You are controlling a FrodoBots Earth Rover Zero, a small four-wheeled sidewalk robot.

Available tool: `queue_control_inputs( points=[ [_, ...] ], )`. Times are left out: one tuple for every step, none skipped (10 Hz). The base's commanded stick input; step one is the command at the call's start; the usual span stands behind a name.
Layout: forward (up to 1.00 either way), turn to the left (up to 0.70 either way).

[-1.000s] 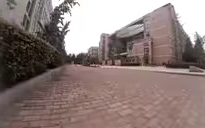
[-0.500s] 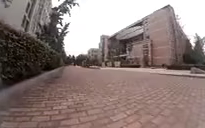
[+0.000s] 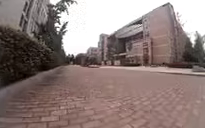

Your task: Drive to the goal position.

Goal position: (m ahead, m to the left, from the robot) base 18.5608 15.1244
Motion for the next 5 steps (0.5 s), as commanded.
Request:
queue_control_inputs(
  points=[
    [0.70, 0.00],
    [0.70, 0.00],
    [0.70, 0.00],
    [0.70, 0.00],
    [0.70, 0.02]
  ],
)
